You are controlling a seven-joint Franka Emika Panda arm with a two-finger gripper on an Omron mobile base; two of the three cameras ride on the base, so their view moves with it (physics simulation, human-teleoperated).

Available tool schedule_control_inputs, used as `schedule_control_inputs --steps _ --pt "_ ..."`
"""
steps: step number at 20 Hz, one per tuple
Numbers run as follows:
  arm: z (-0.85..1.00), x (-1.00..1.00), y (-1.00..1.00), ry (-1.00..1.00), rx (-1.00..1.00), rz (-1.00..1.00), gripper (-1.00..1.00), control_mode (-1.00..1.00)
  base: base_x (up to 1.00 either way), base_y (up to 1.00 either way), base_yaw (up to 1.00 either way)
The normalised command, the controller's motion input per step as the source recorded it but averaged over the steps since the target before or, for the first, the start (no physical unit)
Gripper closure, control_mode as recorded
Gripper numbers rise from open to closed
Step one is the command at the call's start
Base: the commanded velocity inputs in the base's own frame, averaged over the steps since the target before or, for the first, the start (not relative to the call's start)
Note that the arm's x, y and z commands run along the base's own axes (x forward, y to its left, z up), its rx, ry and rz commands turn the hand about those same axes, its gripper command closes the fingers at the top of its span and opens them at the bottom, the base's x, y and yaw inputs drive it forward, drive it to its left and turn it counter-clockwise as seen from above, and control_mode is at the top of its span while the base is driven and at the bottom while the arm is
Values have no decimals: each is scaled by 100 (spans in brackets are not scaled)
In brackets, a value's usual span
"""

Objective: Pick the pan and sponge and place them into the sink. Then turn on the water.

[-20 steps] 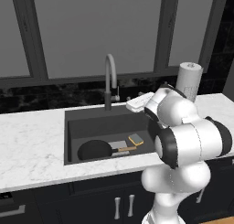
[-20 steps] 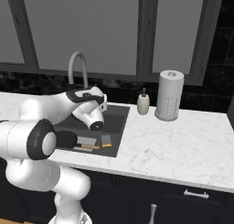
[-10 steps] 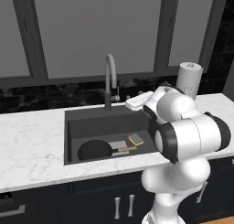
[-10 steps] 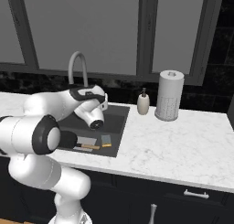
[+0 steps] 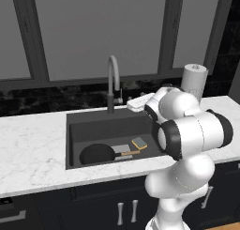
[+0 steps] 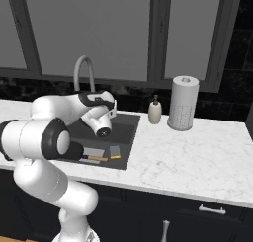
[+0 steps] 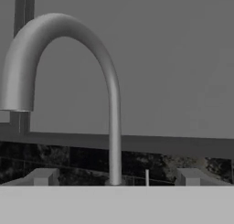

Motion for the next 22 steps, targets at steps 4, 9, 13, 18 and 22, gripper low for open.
schedule_control_inputs --steps 4,9,13,18,22 --pt "-4 6 6 0 0 -1 -100 -100 0 0 0" --pt "0 8 1 0 0 -3 -100 -100 0 0 0" --pt "-1 16 1 0 0 -3 -100 -100 0 0 0" --pt "0 24 0 0 0 0 -100 -100 0 0 0" --pt "0 25 0 0 0 0 -100 -100 0 0 0"
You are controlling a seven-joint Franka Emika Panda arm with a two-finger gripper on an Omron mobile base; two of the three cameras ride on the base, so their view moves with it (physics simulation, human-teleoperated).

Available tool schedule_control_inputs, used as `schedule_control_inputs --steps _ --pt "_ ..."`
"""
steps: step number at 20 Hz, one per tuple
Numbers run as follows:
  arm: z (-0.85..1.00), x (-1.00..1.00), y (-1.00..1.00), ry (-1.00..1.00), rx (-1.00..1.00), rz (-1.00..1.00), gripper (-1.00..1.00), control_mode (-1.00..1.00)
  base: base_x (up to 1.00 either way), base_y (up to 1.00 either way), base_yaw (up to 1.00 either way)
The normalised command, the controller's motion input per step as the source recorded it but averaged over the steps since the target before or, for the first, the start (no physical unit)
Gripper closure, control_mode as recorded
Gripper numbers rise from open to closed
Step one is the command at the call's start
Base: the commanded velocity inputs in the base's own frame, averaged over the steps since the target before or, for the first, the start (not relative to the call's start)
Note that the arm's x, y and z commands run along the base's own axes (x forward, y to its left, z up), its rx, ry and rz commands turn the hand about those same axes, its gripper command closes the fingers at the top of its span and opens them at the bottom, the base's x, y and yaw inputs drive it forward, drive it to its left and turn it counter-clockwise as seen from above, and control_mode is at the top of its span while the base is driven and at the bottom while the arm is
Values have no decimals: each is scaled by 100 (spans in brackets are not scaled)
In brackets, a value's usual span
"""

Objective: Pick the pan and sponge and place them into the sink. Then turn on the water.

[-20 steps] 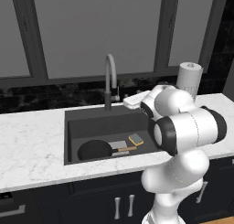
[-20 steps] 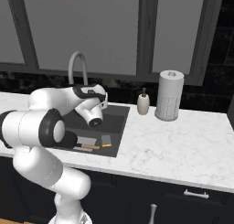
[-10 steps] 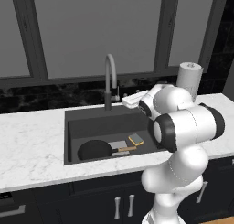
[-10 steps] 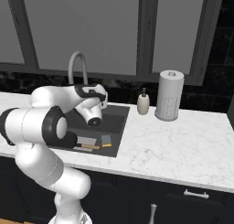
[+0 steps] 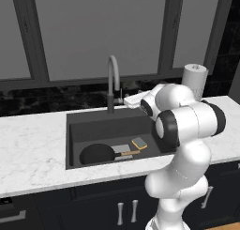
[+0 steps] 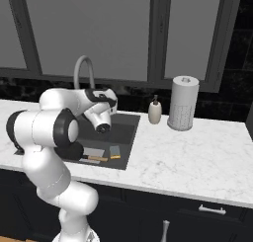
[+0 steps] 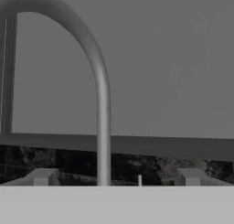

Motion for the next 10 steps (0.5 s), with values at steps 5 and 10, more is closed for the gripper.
schedule_control_inputs --steps 5,10 --pt "0 24 0 0 0 0 -100 -100 0 0 0" --pt "0 13 0 0 0 0 -100 -100 0 0 0"
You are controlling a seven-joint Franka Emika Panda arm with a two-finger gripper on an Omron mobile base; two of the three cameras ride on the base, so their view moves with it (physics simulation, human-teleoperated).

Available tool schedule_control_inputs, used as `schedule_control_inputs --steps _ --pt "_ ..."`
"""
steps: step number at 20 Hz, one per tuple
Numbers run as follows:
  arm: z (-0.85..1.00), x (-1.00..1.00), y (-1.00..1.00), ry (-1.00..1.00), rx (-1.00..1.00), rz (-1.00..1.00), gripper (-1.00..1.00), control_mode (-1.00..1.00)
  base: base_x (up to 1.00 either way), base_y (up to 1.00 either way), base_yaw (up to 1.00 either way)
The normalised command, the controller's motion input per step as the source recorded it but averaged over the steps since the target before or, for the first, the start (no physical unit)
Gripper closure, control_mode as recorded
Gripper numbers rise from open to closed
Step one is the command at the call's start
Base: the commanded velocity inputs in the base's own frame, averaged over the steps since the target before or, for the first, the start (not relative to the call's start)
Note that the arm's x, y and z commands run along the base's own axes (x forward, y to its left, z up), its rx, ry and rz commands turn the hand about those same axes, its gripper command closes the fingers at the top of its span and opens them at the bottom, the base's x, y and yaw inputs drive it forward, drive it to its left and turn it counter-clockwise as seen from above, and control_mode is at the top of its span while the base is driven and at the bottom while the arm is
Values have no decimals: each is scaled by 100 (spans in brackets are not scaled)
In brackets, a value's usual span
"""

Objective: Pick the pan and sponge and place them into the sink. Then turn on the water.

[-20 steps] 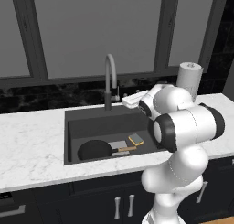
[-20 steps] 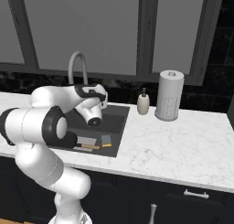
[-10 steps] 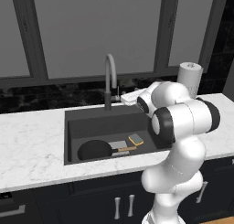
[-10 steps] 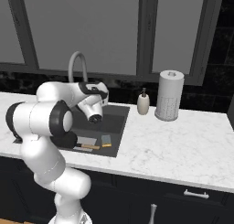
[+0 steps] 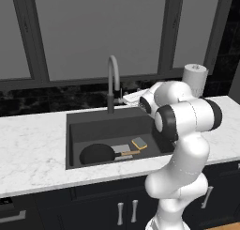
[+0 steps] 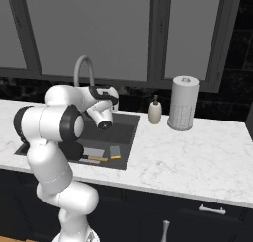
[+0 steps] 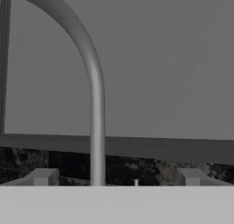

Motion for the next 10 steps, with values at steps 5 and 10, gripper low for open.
schedule_control_inputs --steps 5,10 --pt "-5 0 3 0 0 0 -100 -100 0 0 0" --pt "-12 0 5 0 0 0 -100 -100 0 0 0"
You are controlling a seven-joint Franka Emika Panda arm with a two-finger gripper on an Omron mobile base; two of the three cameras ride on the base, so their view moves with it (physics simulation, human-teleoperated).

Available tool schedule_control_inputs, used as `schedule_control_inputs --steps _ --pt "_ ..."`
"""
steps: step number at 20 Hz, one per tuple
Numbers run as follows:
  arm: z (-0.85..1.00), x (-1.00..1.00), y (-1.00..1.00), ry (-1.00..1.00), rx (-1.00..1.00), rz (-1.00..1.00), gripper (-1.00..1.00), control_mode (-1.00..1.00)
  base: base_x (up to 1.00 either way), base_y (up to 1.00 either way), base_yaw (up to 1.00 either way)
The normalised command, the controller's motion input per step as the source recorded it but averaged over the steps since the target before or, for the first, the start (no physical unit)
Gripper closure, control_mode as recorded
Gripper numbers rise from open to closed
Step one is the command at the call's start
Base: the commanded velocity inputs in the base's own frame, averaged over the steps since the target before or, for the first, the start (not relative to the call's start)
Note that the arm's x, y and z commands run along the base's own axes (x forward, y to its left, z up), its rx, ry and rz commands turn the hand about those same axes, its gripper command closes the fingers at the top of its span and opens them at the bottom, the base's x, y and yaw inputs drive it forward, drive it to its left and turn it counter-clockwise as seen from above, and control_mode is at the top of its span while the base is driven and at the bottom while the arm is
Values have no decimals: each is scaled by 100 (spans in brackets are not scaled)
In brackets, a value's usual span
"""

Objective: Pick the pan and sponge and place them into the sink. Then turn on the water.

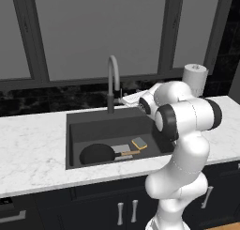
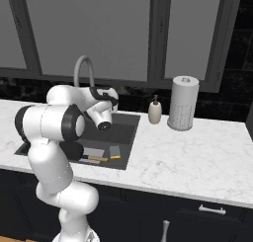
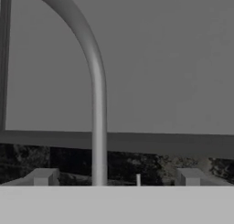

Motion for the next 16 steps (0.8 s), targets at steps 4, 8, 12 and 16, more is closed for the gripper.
schedule_control_inputs --steps 4,8,12,16 --pt "-16 0 0 0 0 0 -100 -100 0 0 0" --pt "-6 8 0 0 0 0 -100 -100 0 0 0" --pt "0 14 0 0 0 0 -100 -100 0 0 0" --pt "0 13 0 0 0 0 -100 -100 0 0 0"
